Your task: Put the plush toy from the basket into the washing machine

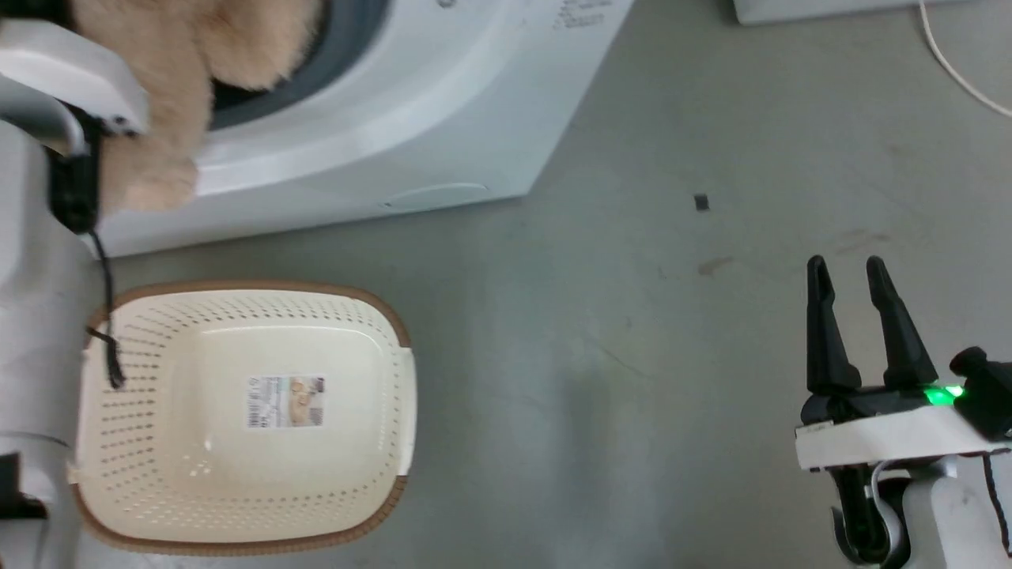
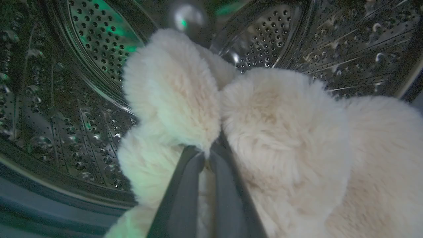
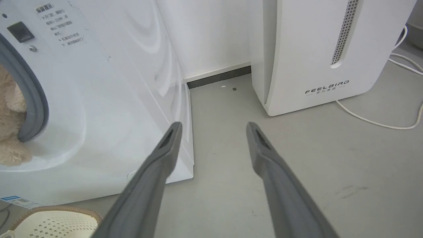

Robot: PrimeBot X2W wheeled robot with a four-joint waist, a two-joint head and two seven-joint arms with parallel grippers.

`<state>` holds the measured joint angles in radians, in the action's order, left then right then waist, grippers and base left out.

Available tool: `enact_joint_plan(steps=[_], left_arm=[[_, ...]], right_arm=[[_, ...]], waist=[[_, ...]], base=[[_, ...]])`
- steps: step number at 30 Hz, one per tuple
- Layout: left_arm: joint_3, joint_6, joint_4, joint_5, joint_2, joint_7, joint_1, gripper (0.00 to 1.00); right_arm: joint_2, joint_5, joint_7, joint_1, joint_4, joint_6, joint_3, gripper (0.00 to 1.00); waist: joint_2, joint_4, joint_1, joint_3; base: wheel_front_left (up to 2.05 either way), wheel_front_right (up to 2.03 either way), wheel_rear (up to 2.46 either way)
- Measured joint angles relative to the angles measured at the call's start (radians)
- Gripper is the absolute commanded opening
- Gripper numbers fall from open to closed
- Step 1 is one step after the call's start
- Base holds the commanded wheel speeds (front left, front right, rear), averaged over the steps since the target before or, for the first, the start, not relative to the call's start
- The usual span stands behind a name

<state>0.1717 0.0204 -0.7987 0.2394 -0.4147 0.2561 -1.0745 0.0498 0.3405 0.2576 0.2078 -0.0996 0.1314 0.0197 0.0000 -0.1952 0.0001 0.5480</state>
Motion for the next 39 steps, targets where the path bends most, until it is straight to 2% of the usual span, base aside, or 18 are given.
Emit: enact_joint_plan(steps=[8,15,25,31,32,33,39], left_arm=[[-0.034,-0.011,-0.052,0.009,-0.066,0.0,-0.123,0.0],[-0.06,-0.016,-0.079,0.025,-0.101,0.0,-0.229,0.0],[-0.052,-0.013,-0.16,0.009,-0.128,-0.001,-0.431,0.0],[-0.03,-0.013,-0.225,-0.002,-0.135,0.0,-0.487,0.0],[-0.029,-0.012,-0.236,-0.002,-0.136,0.0,-0.491,0.76],[-0.028,-0.012,-0.244,-0.002,-0.137,0.0,-0.495,1.0],[-0.02,-0.02,-0.27,-0.007,-0.139,0.002,-0.505,1.0]], right_arm=[[0.0,0.024,0.0,0.034,0.015,0.0,-0.01,1.0],[0.0,0.04,0.0,0.053,0.025,0.0,-0.015,1.0],[0.0,0.059,0.0,0.074,0.037,0.0,-0.035,1.0],[0.0,0.066,0.0,0.074,0.038,0.0,-0.04,1.0],[0.0,0.066,0.0,0.074,0.037,0.0,-0.041,1.0],[0.0,0.066,0.0,0.074,0.037,0.0,-0.042,1.0],[0.0,0.066,0.0,0.08,0.037,0.0,-0.041,1.0]], waist=[[0.0,-0.055,0.0,0.097],[0.0,-0.084,0.0,0.159],[0.0,-0.121,0.0,0.221],[0.0,-0.137,0.0,0.241],[0.0,-0.137,-0.0001,0.242],[0.0,-0.137,0.0,0.244],[0.0,-0.127,-0.0001,0.245]], base=[[0.0,0.0,0.0],[0.0,0.0,0.0],[0.0,0.0,0.0],[0.0,0.0,0.0],[0.0,0.0,0.0],[0.0,0.0,0.0],[0.0,0.0,0.0]])
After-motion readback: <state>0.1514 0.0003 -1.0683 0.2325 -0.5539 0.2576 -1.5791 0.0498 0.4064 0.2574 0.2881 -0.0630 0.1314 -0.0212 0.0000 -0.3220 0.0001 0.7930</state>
